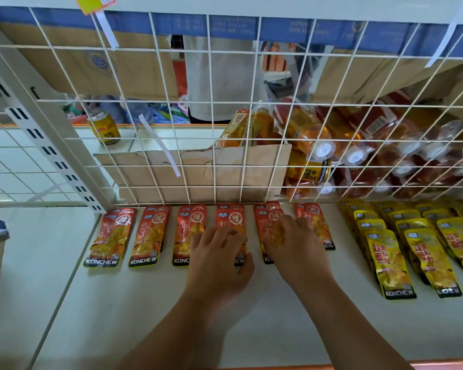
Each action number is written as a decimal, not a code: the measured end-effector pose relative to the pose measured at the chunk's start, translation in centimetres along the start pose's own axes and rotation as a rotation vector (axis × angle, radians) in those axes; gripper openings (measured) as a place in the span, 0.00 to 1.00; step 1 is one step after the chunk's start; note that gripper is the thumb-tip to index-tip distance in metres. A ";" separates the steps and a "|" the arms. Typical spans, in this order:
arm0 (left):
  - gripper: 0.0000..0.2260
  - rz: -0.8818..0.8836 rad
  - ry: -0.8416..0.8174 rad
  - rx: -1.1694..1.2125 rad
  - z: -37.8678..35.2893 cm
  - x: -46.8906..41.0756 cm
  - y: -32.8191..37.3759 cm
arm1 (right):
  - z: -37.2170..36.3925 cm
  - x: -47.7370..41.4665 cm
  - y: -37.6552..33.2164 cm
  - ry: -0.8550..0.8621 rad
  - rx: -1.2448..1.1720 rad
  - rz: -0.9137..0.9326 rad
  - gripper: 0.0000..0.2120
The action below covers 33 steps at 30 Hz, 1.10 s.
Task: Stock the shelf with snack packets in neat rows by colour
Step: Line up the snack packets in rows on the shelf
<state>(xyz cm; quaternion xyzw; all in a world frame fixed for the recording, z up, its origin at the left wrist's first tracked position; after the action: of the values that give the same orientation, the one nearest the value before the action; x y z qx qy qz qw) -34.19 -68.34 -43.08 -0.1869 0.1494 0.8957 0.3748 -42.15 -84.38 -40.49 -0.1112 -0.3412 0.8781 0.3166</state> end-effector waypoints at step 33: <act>0.25 0.347 0.254 -0.249 21.0 -2.0 -1.2 | 9.5 3.2 -16.1 -0.059 -0.202 0.767 0.25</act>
<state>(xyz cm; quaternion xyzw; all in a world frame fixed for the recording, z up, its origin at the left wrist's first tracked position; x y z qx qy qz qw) -36.67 -60.22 -23.71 -0.3144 0.1138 0.9274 0.1677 -40.80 -78.26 -22.55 -0.2357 -0.3686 0.8974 -0.0568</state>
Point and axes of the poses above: each hand's wrist, its own x-axis away from the middle knuckle, its own z-axis out of the back of the hand, y = z × x, the point moved 3 cm from there along -x, towards the middle knuckle, and after that the axes turned 14 degrees about -x, right-handed, at the moved point
